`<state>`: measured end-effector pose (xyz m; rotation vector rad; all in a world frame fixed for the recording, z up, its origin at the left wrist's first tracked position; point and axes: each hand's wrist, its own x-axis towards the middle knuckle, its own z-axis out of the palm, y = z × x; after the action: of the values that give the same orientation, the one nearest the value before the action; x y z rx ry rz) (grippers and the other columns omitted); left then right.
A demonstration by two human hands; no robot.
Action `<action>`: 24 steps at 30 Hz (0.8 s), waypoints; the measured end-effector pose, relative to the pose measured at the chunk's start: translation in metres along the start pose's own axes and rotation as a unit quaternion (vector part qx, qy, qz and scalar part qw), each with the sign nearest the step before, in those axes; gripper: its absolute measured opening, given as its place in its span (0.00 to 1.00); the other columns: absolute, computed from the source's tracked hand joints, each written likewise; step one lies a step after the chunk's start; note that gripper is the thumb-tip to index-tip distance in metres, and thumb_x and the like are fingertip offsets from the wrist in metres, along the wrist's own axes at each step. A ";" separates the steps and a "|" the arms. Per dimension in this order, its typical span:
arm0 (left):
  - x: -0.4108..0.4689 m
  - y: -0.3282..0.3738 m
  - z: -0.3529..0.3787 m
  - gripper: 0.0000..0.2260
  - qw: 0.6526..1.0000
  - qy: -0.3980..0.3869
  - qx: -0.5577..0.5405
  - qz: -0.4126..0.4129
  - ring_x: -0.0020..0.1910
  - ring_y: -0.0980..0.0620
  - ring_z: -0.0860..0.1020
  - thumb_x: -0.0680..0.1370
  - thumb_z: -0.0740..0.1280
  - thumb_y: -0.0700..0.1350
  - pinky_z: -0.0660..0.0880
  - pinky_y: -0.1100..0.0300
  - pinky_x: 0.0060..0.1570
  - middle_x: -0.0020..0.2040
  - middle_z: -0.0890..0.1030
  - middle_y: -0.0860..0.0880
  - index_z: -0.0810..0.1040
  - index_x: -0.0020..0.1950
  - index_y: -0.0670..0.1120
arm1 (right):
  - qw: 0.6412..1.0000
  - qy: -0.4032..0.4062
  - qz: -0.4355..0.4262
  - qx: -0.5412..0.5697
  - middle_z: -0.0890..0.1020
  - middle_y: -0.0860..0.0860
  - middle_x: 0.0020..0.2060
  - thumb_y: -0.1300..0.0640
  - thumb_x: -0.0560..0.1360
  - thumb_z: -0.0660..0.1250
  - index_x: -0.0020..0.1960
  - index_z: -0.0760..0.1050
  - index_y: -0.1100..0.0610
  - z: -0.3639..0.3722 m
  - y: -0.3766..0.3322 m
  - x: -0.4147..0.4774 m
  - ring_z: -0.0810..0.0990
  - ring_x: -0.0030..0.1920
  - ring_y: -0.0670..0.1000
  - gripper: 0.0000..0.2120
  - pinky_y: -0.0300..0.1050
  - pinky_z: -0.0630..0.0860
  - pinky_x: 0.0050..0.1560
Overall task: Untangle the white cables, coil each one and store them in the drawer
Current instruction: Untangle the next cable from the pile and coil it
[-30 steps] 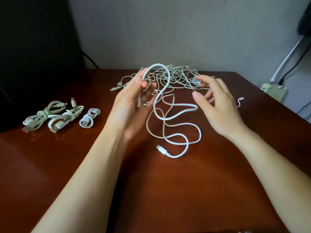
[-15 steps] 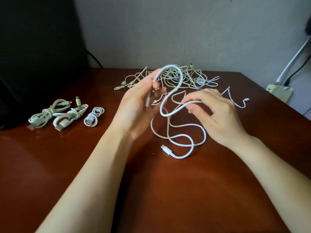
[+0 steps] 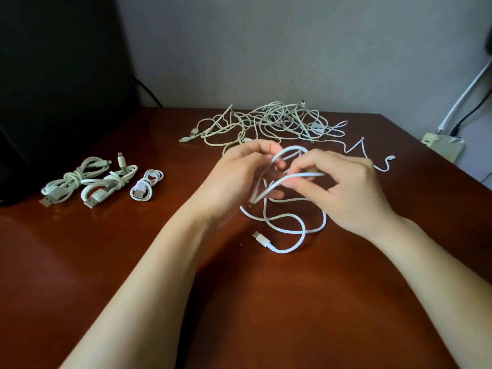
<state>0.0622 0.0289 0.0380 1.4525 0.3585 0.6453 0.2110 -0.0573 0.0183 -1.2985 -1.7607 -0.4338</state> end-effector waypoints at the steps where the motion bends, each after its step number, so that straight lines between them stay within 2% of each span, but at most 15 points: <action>1: 0.000 0.000 0.000 0.12 1.000 0.000 0.008 -0.010 0.33 0.55 0.78 0.80 0.53 0.33 0.79 0.59 0.35 0.38 0.78 0.48 0.73 0.45 0.43 | 1.000 -0.009 0.000 -0.002 0.83 0.51 0.35 0.52 0.73 0.69 0.42 0.81 0.61 0.000 0.000 0.000 0.80 0.34 0.54 0.11 0.46 0.74 0.40; 4: -0.002 -0.003 0.000 0.10 0.999 -0.007 0.035 -0.017 0.29 0.56 0.77 0.82 0.54 0.39 0.75 0.61 0.31 0.33 0.80 0.53 0.73 0.46 0.43 | 1.000 -0.024 0.005 -0.011 0.83 0.50 0.34 0.50 0.73 0.69 0.42 0.81 0.60 0.001 -0.001 0.000 0.80 0.33 0.55 0.12 0.47 0.74 0.39; 7: -0.004 -0.008 0.004 0.15 0.997 -0.042 0.066 -0.022 0.31 0.54 0.76 0.83 0.55 0.50 0.68 0.60 0.33 0.37 0.80 0.46 0.73 0.51 0.39 | 1.000 -0.006 0.017 -0.020 0.81 0.47 0.29 0.50 0.72 0.70 0.40 0.80 0.59 -0.001 -0.002 0.000 0.78 0.30 0.50 0.11 0.41 0.74 0.37; 10: -0.002 -0.014 0.006 0.15 0.995 -0.079 0.059 -0.018 0.33 0.51 0.78 0.79 0.59 0.54 0.66 0.64 0.28 0.41 0.79 0.46 0.70 0.52 0.42 | 0.997 0.056 0.041 -0.037 0.78 0.50 0.26 0.51 0.70 0.70 0.41 0.79 0.60 -0.001 -0.004 -0.001 0.76 0.31 0.50 0.12 0.35 0.72 0.34; 14: 0.000 -0.016 0.005 0.13 0.995 -0.093 0.038 -0.006 0.33 0.53 0.74 0.77 0.60 0.53 0.66 0.65 0.29 0.45 0.78 0.46 0.72 0.54 0.44 | 0.992 0.087 0.083 -0.025 0.77 0.48 0.26 0.50 0.68 0.70 0.45 0.75 0.56 -0.003 -0.008 0.000 0.76 0.32 0.48 0.12 0.29 0.69 0.36; 18: -0.002 -0.012 0.004 0.11 0.989 -0.143 0.028 0.021 0.32 0.57 0.71 0.81 0.57 0.48 0.65 0.68 0.29 0.36 0.78 0.56 0.75 0.55 0.45 | 0.993 0.059 0.106 0.007 0.76 0.45 0.33 0.48 0.68 0.69 0.53 0.71 0.50 -0.004 -0.007 0.002 0.77 0.36 0.44 0.16 0.26 0.69 0.40; 21: -0.001 -0.009 0.005 0.11 0.993 -0.112 0.005 0.027 0.30 0.56 0.71 0.83 0.55 0.44 0.64 0.68 0.27 0.37 0.81 0.50 0.75 0.55 0.40 | 0.988 0.040 0.125 0.086 0.76 0.44 0.39 0.49 0.71 0.66 0.56 0.68 0.45 -0.005 -0.004 0.003 0.78 0.40 0.41 0.15 0.32 0.72 0.47; 24: 0.002 -0.002 0.002 0.11 0.995 -0.048 -0.081 0.020 0.28 0.54 0.73 0.82 0.55 0.41 0.66 0.67 0.26 0.36 0.81 0.44 0.75 0.53 0.38 | 0.967 0.034 0.168 0.189 0.78 0.44 0.45 0.49 0.74 0.62 0.57 0.67 0.43 -0.005 0.001 0.004 0.79 0.49 0.43 0.12 0.40 0.73 0.55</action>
<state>0.0655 0.0281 0.0363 1.3321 0.1975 0.6197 0.2143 -0.0579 0.0242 -1.2526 -1.4404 0.0509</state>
